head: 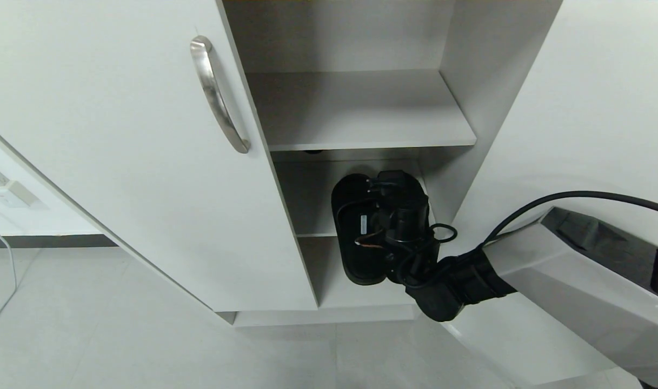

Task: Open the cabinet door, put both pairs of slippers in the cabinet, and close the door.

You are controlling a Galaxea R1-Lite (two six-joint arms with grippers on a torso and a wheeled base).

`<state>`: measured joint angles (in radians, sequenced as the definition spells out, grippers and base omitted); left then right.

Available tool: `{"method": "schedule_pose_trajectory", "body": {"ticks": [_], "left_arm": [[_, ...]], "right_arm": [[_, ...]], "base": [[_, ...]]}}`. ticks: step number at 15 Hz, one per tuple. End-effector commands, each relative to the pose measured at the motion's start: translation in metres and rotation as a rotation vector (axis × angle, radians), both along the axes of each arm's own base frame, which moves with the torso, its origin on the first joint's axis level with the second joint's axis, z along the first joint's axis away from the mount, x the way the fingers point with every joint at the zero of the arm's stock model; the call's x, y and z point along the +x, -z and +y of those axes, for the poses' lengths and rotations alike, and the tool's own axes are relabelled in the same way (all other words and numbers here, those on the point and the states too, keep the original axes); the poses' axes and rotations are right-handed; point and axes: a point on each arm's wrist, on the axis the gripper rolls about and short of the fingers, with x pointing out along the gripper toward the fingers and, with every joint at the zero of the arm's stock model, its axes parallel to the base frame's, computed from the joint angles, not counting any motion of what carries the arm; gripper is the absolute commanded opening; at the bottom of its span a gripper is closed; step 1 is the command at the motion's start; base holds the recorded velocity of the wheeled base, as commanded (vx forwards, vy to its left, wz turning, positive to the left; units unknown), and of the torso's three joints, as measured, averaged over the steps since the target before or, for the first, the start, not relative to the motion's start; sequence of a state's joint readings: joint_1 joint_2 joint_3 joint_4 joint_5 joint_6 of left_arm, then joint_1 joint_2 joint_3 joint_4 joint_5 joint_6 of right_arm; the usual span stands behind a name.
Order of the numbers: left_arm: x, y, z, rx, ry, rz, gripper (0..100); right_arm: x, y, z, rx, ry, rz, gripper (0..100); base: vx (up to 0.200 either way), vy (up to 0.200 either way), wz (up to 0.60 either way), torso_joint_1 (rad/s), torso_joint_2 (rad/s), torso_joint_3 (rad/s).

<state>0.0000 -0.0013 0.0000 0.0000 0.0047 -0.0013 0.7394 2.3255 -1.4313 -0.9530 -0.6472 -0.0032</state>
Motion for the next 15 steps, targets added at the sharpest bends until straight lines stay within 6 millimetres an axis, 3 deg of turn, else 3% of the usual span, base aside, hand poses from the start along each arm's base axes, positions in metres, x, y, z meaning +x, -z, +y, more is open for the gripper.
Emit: {"method": "schedule_pose_trajectory", "body": {"ticks": [1,5,15], "left_arm": [[0.000,0.000,0.001,-0.013,-0.026,0.001,0],[0.000,0.000,0.001,-0.014,-0.040,0.001,0],[0.000,0.000,0.002,0.035,-0.077,0.004,0]], "right_arm": [[0.015,0.004,0.002,0.011,0.020,-0.012,0],[0.036,0.003,0.003,0.008,0.046,-0.009,0],[0.049,0.001,0.012,0.006,0.047,0.000,0]], "base": [[0.000,0.000,0.00,0.000,0.00,0.000],[0.000,0.000,0.00,0.000,0.00,0.000],[0.000,0.000,0.00,0.000,0.00,0.000]]}}
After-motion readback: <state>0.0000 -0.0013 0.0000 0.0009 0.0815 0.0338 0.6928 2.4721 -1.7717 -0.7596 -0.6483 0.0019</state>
